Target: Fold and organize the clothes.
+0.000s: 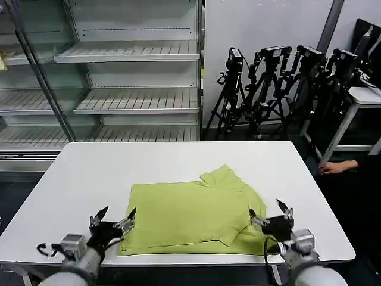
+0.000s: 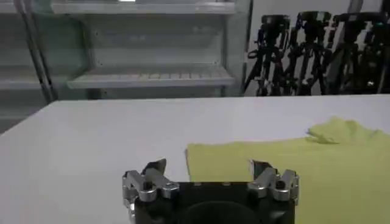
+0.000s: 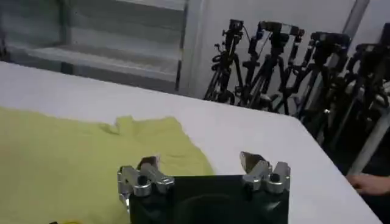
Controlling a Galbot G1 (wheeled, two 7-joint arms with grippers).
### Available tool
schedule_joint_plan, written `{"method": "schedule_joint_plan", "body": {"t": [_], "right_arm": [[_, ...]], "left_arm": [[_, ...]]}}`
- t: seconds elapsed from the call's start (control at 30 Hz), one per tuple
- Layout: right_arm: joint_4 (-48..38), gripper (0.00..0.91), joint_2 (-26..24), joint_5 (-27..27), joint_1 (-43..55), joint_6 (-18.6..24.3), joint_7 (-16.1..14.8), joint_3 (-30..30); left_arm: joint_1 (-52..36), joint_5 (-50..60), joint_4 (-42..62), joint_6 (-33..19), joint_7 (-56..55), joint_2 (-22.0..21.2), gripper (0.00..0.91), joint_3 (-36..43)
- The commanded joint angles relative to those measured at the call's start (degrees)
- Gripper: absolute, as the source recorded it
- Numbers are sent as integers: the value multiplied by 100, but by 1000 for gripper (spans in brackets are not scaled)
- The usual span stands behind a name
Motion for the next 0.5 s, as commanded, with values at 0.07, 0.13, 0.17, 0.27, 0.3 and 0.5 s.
{"method": "schedule_joint_plan", "body": {"t": [0.07, 0.13, 0.17, 0.27, 0.3, 0.5], "right_arm": [[-1753, 907, 211, 489, 2464, -78, 179, -1240], [-2058, 907, 359, 505, 2686, -76, 217, -1402], [-2145, 907, 398, 503, 2725, -76, 228, -1451], [-2460, 907, 557, 501, 2898, -74, 238, -1614], [-2511, 907, 586, 501, 2943, -75, 237, -1653], [-3079, 907, 748, 747, 3329, -72, 297, -1893]], "left_arm": [[-1829, -320, 1574, 7, -181, 448, 907, 800], [-2044, -318, 1776, 8, -202, 474, 907, 1003], [-2123, -317, 1861, 9, -211, 469, 907, 1099], [-2543, 19, 2148, 12, -277, 349, 907, 1422], [-2763, 255, 2347, 13, -278, 250, 907, 1576], [-3364, 61, 3046, 17, -384, 56, 907, 1947]]}}
